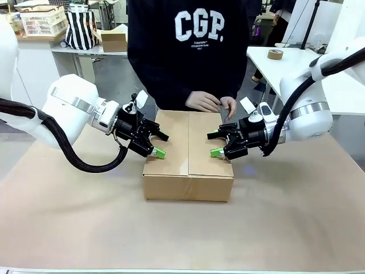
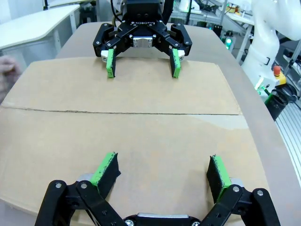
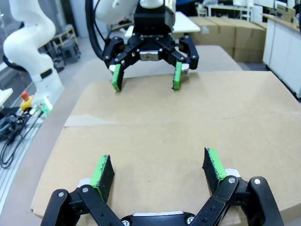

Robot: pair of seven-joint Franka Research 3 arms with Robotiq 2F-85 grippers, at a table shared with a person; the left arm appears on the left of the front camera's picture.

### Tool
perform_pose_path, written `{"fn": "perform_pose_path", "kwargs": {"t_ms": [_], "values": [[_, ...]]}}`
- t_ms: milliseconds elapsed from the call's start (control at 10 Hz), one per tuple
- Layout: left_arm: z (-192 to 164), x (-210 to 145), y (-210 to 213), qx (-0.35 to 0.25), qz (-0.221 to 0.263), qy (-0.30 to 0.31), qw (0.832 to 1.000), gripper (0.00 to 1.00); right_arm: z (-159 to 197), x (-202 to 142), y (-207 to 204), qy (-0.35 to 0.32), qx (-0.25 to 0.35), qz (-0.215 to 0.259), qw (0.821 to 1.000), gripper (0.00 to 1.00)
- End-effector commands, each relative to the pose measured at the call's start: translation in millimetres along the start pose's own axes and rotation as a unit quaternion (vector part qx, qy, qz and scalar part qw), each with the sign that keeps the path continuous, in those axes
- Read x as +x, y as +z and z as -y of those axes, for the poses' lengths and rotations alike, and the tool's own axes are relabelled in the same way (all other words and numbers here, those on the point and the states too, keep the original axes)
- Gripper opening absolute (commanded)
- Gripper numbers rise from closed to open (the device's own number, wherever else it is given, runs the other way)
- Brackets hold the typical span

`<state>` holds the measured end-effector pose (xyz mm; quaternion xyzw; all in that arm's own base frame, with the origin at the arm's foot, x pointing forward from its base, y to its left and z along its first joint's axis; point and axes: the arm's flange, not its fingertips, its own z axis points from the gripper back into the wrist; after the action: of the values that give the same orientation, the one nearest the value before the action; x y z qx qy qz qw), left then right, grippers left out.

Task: Pack the gift set into the box.
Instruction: Press and hold the closed box until the human finishes sealing it.

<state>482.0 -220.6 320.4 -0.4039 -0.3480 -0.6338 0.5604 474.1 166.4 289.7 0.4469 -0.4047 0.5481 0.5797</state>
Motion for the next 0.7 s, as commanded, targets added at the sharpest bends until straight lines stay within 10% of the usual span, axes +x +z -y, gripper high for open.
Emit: {"fn": "perform_pose_path", "kwargs": {"t_ms": [0,600], "values": [[1.3,-3.5,-1.8,-0.002,-0.002,-0.002,1.000,1.00,-1.2,-2.0,-0.3,0.003,0.000,-0.001,1.000,1.00],[1.3,-3.5,-1.8,-0.002,-0.002,-0.002,1.000,1.00,-1.2,-2.0,-0.3,0.003,0.000,-0.001,1.000,1.00]]}}
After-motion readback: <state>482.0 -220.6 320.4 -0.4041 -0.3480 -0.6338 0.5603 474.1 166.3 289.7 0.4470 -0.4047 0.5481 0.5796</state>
